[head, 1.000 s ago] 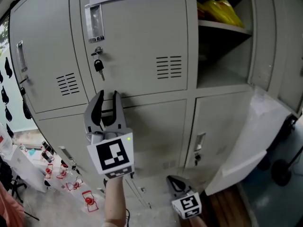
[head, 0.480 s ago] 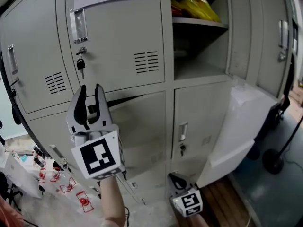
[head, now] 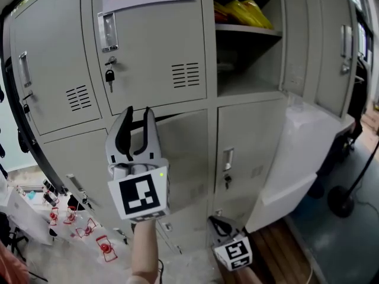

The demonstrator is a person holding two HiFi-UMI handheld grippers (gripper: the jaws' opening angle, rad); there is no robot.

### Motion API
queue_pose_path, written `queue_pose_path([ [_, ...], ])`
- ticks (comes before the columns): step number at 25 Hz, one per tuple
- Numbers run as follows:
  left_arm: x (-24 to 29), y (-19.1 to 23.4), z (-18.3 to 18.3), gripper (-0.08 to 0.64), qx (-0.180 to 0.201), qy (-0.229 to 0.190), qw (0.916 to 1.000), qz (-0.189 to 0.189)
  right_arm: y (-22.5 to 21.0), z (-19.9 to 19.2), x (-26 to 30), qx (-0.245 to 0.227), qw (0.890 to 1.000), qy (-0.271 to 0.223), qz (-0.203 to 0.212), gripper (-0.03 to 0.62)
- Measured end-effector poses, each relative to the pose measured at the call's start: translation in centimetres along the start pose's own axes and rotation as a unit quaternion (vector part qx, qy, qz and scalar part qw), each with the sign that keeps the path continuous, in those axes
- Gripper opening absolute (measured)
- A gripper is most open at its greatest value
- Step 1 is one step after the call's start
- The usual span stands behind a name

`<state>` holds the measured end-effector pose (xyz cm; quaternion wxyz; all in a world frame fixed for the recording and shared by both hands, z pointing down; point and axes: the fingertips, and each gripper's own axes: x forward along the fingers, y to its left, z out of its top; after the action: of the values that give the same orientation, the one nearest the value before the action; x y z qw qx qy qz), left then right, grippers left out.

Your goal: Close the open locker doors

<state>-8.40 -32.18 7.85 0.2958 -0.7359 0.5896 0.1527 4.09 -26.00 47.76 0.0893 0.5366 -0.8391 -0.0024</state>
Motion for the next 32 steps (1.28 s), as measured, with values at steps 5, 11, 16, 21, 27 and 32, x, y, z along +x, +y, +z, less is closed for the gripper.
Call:
queue_pose_path([
  [5,1.3,0.0,-4.5,0.109,0.01,0.045,0.9989,0.006,-0.1,-0.4,-1.1,0.001,1.0,0.005,-0.01,0.005],
  [11,2.6,-3.0,-7.3,0.11,-0.007,0.073,0.9973,-0.013,-2.5,-1.2,-3.1,0.01,0.999,0.004,-0.049,0.005],
  [16,3.7,-11.1,-3.6,0.11,-0.017,0.031,0.9951,-0.093,-5.3,-1.9,-5.0,0.028,0.996,0.008,-0.085,0.005],
  [21,4.5,-21.3,2.9,0.11,-0.061,-0.04,0.9801,-0.185,-9.4,-1.9,-7.8,0.038,0.99,-0.009,-0.136,0.005],
  [27,4.0,-33.6,9.4,0.123,-0.116,-0.093,0.949,-0.278,-15.4,-2.3,-12.7,0.051,0.975,-0.033,-0.215,0.005],
  [32,2.8,-40.7,12.8,0.129,-0.143,-0.123,0.9294,-0.317,-19.6,-3.5,-17.2,0.067,0.961,-0.038,-0.266,0.005],
])
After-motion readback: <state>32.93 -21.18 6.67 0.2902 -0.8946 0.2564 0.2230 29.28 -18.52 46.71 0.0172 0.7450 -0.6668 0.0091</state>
